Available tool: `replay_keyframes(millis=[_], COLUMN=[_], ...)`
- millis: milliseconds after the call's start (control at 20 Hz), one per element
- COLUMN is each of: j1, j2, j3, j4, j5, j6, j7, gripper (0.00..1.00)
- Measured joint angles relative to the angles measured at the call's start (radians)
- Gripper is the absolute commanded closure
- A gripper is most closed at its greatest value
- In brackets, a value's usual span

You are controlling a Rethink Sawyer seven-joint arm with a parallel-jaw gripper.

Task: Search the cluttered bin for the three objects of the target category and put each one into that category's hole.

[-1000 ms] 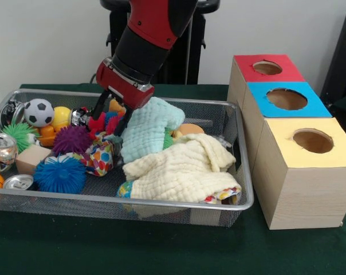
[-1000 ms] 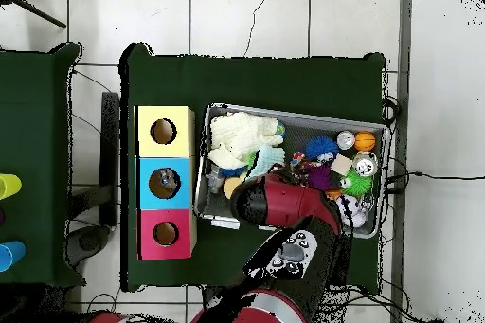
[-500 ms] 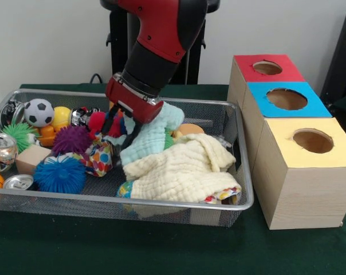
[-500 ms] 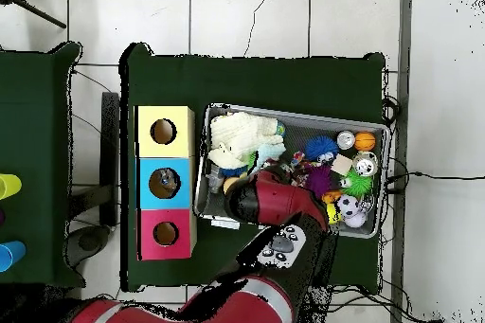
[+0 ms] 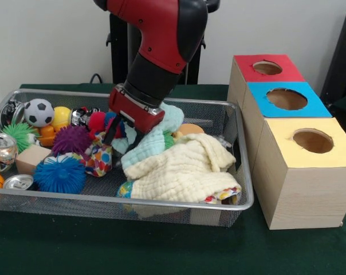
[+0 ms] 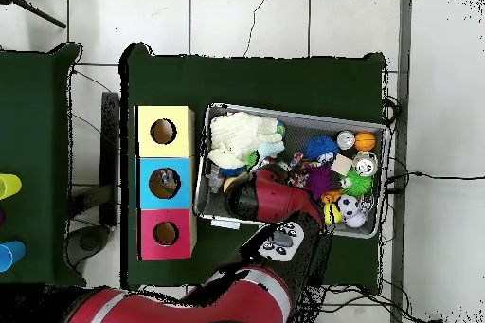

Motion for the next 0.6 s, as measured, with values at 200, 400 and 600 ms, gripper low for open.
replay_keyframes(millis=[200,400,600], j1=[-0.049,-0.164,-0.255], j2=[-0.023,-0.073,-0.112], j3=[0.064,0.175,0.252], j4=[0.006,0.034,0.048], j5=[0.000,0.010,0.024], j6=[0.010,0.078,0.172], j7=[0.000,0.000,0.000], gripper=[0.00,0.00,0.00])
